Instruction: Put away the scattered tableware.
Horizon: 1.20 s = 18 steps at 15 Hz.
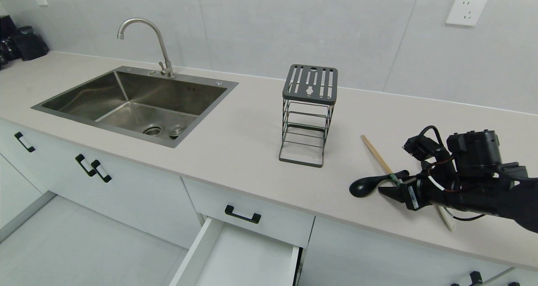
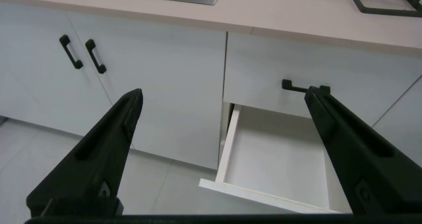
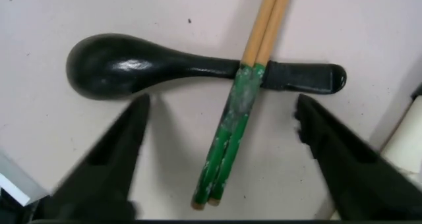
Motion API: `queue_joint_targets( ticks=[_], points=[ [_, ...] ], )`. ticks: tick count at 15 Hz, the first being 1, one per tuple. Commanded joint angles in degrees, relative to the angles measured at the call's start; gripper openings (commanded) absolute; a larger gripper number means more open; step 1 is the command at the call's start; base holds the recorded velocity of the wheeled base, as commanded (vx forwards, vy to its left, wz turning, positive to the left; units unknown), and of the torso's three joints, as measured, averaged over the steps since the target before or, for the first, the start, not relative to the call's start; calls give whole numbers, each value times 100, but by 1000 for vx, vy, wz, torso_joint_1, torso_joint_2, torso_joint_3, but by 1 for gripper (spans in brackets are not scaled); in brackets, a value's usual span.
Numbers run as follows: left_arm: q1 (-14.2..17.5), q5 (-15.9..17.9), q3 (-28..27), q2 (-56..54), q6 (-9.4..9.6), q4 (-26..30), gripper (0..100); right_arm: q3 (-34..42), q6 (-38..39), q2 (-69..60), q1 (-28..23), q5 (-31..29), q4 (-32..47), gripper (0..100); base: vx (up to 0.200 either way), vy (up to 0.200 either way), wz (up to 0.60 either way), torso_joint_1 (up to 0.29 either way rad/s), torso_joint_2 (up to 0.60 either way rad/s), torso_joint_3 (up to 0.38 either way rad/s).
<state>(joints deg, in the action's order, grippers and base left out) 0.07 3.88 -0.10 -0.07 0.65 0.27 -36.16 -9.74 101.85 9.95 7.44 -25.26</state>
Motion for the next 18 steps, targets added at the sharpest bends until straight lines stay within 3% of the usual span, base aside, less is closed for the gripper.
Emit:
queue_joint_targets(
  ticks=[1,5,8,13,18],
  points=[
    [1,-1,1,7,-3,0,100,-58,-2,28,-107,3,3,0,0,0,0,0,0,0],
    [1,-1,1,7,-3,0,100,-41,-2,-16,-467,3,-5,0,0,0,0,0,0,0],
    [1,-1,1,7,-3,0,100,478,-10,-886,-511,3,-331,0,0,0,0,0,0,0],
    [1,-1,1,7,-3,0,100,1471,-116,-2521,-169,39,-682,0,0,0,0,0,0,0],
    [1,-1,1,7,-3,0,100,1665,-116,-3523,403,12,-629,0,0,0,0,0,0,0]
  ],
)
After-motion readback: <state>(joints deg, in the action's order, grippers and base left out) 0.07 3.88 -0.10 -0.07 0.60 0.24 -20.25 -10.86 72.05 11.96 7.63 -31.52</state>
